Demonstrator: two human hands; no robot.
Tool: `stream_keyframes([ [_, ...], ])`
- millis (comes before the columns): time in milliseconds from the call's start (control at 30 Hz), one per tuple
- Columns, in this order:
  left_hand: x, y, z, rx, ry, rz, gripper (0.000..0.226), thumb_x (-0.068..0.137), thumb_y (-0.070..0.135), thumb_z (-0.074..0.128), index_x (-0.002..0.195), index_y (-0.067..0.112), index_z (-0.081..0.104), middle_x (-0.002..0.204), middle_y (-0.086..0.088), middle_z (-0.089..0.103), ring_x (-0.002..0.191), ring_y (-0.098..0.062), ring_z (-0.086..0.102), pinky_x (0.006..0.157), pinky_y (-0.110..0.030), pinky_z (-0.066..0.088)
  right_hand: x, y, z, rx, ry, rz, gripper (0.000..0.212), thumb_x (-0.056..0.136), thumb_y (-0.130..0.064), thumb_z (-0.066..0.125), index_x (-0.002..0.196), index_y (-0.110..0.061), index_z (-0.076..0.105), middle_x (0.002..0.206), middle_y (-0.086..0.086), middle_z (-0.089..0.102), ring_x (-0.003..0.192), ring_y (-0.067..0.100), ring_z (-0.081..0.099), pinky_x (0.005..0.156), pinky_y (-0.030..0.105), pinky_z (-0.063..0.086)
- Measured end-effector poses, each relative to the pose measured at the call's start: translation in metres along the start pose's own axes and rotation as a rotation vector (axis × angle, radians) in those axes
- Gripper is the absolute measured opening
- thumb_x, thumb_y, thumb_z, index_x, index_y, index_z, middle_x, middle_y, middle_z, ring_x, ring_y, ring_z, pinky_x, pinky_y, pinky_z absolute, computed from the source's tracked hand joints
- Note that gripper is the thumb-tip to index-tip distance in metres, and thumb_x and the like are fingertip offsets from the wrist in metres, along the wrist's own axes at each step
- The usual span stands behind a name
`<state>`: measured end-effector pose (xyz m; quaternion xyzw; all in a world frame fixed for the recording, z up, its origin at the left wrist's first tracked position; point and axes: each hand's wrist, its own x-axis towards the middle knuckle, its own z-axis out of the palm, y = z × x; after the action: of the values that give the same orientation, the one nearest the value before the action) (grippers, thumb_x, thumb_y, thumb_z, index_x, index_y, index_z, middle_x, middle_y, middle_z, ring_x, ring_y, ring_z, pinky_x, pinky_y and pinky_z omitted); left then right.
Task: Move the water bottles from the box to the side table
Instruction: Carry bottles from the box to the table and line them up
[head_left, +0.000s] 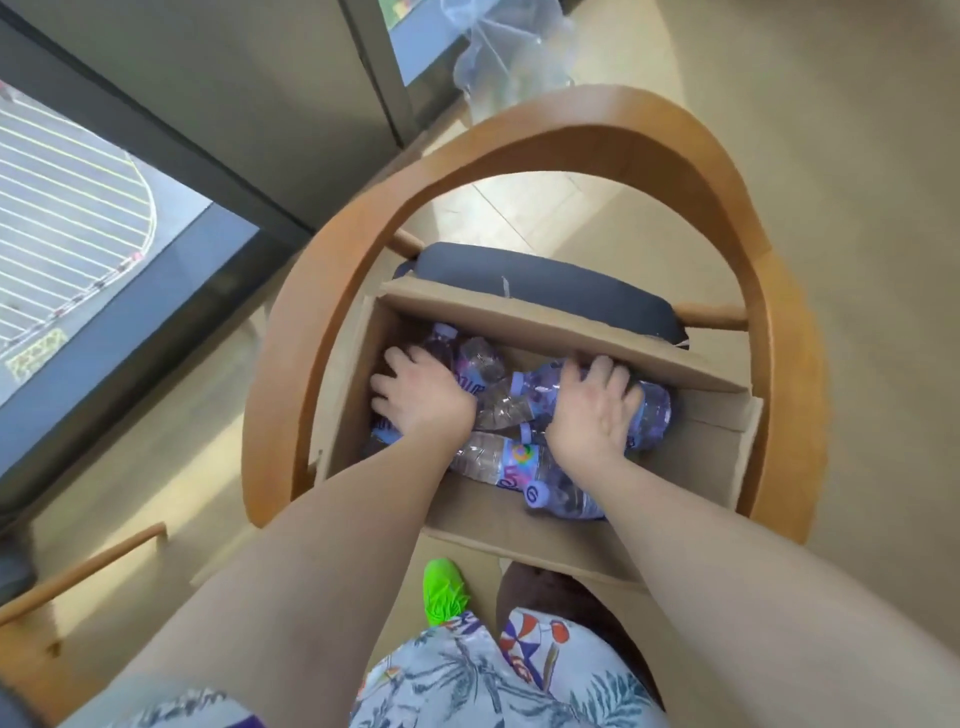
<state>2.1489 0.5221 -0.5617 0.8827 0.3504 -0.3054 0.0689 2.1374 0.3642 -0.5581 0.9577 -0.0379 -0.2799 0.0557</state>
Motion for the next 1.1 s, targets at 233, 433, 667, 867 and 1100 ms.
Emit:
stream_keyframes([
  [233,0.02,-0.019,0.016,-0.118,-0.142,0.175,0.081,0.061,0.042,0.088,0.124,0.015,0.045,0.126,-0.013,0.054,0.119,-0.038,0.054,0.095,-0.049,0.05,0.005,0.009,0.024,-0.091,-0.034,-0.228,0.065,0.065,-0.02,0.083,0.121,-0.017,0.049,0.112,0.009,0.059,0.105,0.032,0.057,0.099,0.048,0.037],
  [433,0.021,-0.021,-0.005,-0.253,-0.286,0.243,0.063,0.053,0.04,0.084,0.1,0.021,0.047,0.094,0.002,0.061,0.093,-0.029,0.063,0.072,-0.031,0.047,0.018,0.003,0.004,0.135,-0.15,-0.254,0.063,0.071,-0.037,0.078,0.123,-0.023,0.047,0.113,0.012,0.057,0.106,0.036,0.056,0.087,0.044,0.044],
  [667,-0.005,-0.032,-0.047,-0.579,-0.372,0.101,0.061,0.038,0.048,0.079,0.092,0.027,0.062,0.094,0.006,0.066,0.081,-0.011,0.064,0.061,-0.026,0.051,0.002,-0.021,-0.031,0.544,-0.161,-0.149,0.061,0.058,-0.058,0.071,0.106,-0.027,0.048,0.095,0.006,0.057,0.1,0.037,0.061,0.074,0.038,0.045],
  [867,-0.034,-0.067,-0.104,-0.681,-0.347,0.114,0.056,0.038,0.046,0.078,0.09,0.027,0.068,0.085,0.004,0.073,0.077,-0.017,0.071,0.06,-0.028,0.052,-0.028,-0.038,-0.074,0.673,-0.119,-0.189,0.062,0.051,-0.066,0.066,0.094,-0.028,0.042,0.087,-0.005,0.059,0.087,0.028,0.059,0.068,0.037,0.043],
  [1100,-0.092,-0.149,-0.168,-0.818,-0.149,0.044,0.062,0.031,0.05,0.074,0.086,0.023,0.071,0.083,0.003,0.072,0.071,-0.015,0.07,0.055,-0.025,0.051,-0.091,-0.093,-0.141,0.703,-0.024,-0.406,0.079,0.044,-0.071,0.068,0.109,-0.028,0.052,0.098,-0.002,0.062,0.103,0.029,0.062,0.077,0.035,0.04],
])
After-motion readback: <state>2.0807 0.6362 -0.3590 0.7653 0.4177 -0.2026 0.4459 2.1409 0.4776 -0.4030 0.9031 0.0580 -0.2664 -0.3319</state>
